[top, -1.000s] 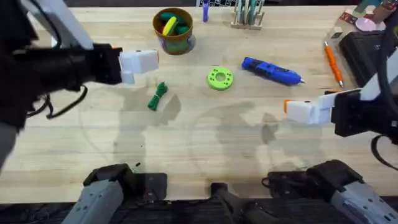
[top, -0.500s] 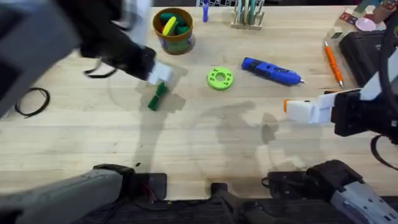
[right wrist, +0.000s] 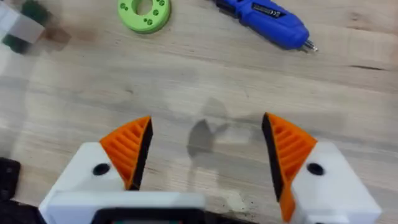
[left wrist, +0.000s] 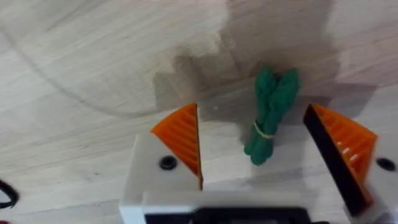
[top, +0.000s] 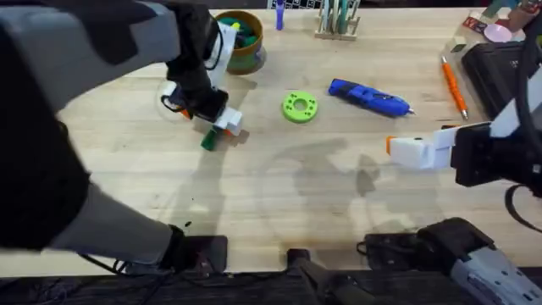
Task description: Pick up the gripper from the table and insert it into the empty holder that is missing its gripper. Then pick up a screw, insert it into the mounting hole, and use the screwdriver to tighten it. Finally, clean up the table by picking up the vegetable and placing it into the bucket.
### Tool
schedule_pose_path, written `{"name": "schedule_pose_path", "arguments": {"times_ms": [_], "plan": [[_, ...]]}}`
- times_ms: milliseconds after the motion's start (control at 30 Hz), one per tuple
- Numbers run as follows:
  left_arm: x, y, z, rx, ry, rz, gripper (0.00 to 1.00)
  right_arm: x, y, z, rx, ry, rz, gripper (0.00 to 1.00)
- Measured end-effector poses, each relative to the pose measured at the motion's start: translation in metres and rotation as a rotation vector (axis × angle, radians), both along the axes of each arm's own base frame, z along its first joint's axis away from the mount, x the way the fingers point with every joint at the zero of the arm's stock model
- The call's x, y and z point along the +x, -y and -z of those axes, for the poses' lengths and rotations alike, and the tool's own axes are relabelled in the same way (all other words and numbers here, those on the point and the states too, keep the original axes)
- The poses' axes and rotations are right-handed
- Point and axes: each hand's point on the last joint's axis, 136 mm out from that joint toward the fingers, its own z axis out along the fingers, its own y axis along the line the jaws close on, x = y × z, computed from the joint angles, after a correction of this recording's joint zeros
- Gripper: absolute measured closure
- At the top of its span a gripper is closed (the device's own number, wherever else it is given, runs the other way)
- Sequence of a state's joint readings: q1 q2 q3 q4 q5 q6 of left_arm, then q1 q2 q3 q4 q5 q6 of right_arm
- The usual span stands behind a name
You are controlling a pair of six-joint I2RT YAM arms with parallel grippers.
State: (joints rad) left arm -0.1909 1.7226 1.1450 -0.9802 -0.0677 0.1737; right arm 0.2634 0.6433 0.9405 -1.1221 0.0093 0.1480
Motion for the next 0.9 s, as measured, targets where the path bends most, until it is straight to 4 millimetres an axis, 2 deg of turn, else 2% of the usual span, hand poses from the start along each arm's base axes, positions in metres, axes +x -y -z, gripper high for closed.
{"name": "schedule_pose_path", "arguments": {"times_ms": [100,167,300,333,367,567,667,767,900], "plan": [[-0.006,0.003,0.015,-0.012,-0.065,-0.006,0.067,0.0,0.0,0.0,0.001,0.0,0.001,0.01],[-0.005,0.006,0.014,-0.027,-0.064,-0.011,0.187,0.0,0.0,0.0,0.001,-0.001,0.001,0.01],[-0.003,0.006,0.015,-0.025,-0.057,-0.014,0.81,0.0,0.0,0.0,0.001,-0.001,0.001,0.01],[-0.002,0.006,0.014,-0.024,-0.054,-0.015,0.933,0.0,0.0,0.0,0.001,-0.001,0.001,0.01],[0.0,0.005,0.014,-0.025,-0.048,-0.018,0.973,0.0,0.0,0.0,0.001,-0.001,0.001,0.01],[0.001,0.007,0.012,-0.04,-0.042,-0.03,0.982,0.0,0.0,0.0,0.001,-0.001,0.001,0.01],[0.012,0.013,-0.006,-0.073,0.013,-0.035,0.983,0.0,0.0,0.0,0.001,-0.001,0.001,0.01],[0.041,0.02,-0.052,-0.117,0.17,-0.033,0.983,0.0,0.0,0.0,0.001,-0.001,0.001,0.01],[0.09,0.031,-0.135,-0.188,0.481,-0.024,0.984,0.001,0.0,0.0,0.002,0.003,0.001,0.01]]}}
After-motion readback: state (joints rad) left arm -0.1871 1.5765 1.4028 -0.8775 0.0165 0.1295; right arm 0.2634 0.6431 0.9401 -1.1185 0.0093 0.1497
